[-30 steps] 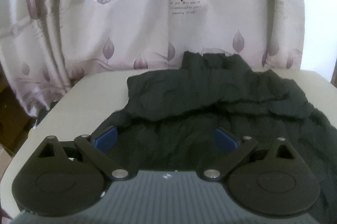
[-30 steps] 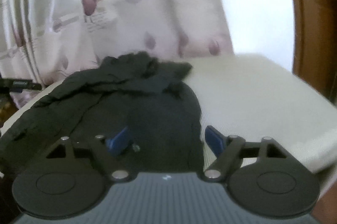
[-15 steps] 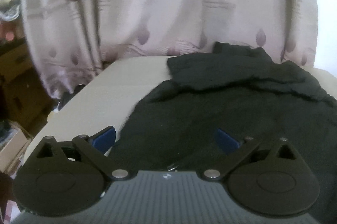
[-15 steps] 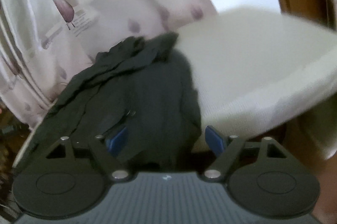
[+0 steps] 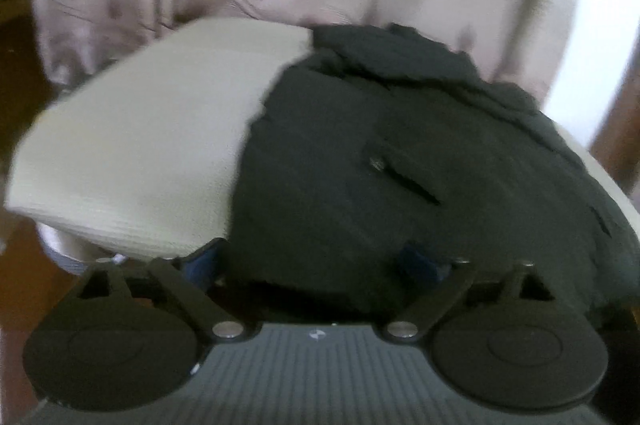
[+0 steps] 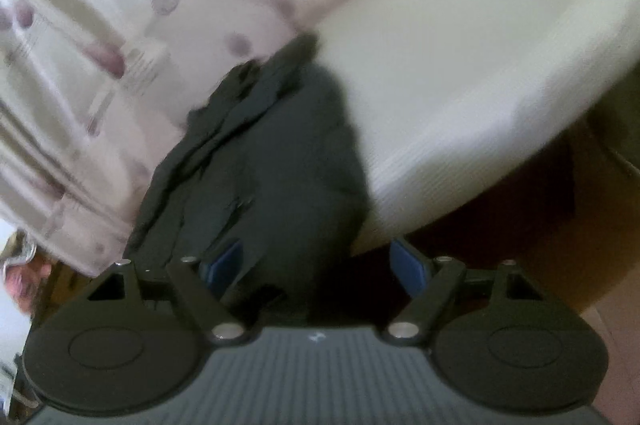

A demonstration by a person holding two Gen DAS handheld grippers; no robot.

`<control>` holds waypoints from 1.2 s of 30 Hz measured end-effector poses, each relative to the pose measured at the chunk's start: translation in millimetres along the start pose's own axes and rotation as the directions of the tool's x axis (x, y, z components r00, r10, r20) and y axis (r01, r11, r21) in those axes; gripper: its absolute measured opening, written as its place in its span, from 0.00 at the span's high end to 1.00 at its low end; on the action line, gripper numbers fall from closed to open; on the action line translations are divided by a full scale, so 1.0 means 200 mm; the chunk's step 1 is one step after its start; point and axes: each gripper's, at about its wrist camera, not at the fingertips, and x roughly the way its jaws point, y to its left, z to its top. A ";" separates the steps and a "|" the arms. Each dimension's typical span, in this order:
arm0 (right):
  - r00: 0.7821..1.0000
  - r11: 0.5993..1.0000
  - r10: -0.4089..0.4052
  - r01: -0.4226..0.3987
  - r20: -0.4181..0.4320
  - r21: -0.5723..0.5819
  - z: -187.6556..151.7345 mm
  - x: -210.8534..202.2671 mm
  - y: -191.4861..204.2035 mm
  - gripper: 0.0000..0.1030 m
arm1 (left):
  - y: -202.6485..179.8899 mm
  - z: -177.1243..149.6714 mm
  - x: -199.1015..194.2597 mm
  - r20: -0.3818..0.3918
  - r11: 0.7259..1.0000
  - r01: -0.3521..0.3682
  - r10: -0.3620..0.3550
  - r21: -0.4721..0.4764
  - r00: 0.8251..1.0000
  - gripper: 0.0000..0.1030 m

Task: Fold large clothes

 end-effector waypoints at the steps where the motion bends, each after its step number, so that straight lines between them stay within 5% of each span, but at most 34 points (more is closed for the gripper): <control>1: 1.000 1.000 -0.001 0.001 -0.015 -0.010 0.00 0.02 0.02 0.21 | -0.01 -0.02 0.01 0.003 1.000 0.002 -0.002 0.003 1.000 0.07; 4: 0.999 1.000 0.028 -0.028 -0.042 0.005 0.00 0.08 0.02 0.23 | 0.02 -0.03 0.02 -0.013 0.998 0.047 -0.048 -0.051 0.999 0.08; 6: 0.998 1.000 0.019 -0.019 -0.055 -0.002 0.00 0.11 0.04 0.61 | 0.03 -0.02 0.04 -0.019 0.996 0.065 -0.066 -0.062 0.998 0.08; 8: 0.997 1.000 0.014 -0.015 -0.075 -0.006 0.00 0.14 0.05 0.65 | 0.04 -0.03 0.06 -0.030 0.994 0.078 -0.081 -0.077 0.996 0.12; 12: 0.998 0.999 0.026 -0.028 -0.056 -0.043 0.00 0.12 0.08 0.80 | 0.06 -0.01 0.10 -0.027 0.988 0.121 -0.124 -0.096 0.992 0.48; 15: 0.998 0.998 0.058 -0.059 -0.035 -0.021 0.01 0.09 0.08 0.84 | 0.01 0.02 0.07 -0.031 0.990 0.135 -0.136 -0.050 0.990 0.82; 16: 0.997 0.997 0.070 -0.070 -0.034 -0.015 0.01 0.09 0.08 0.84 | -0.01 0.03 0.05 -0.028 0.990 0.138 -0.139 -0.040 0.990 0.85; 25: 0.969 0.969 0.247 -0.247 0.011 -0.001 0.22 -0.01 0.26 0.86 | -0.10 0.25 -0.11 0.096 0.985 0.155 -0.148 -0.070 0.984 0.89; 32: 0.923 0.924 0.379 -0.381 0.072 0.026 0.51 0.02 0.43 0.86 | -0.22 0.63 -0.15 0.240 0.984 0.170 -0.155 -0.044 0.958 0.89; 36: 0.915 0.921 0.388 -0.390 0.110 -0.002 0.74 0.16 0.54 0.86 | -0.30 0.89 -0.04 0.299 0.990 0.140 -0.131 -0.008 0.945 0.89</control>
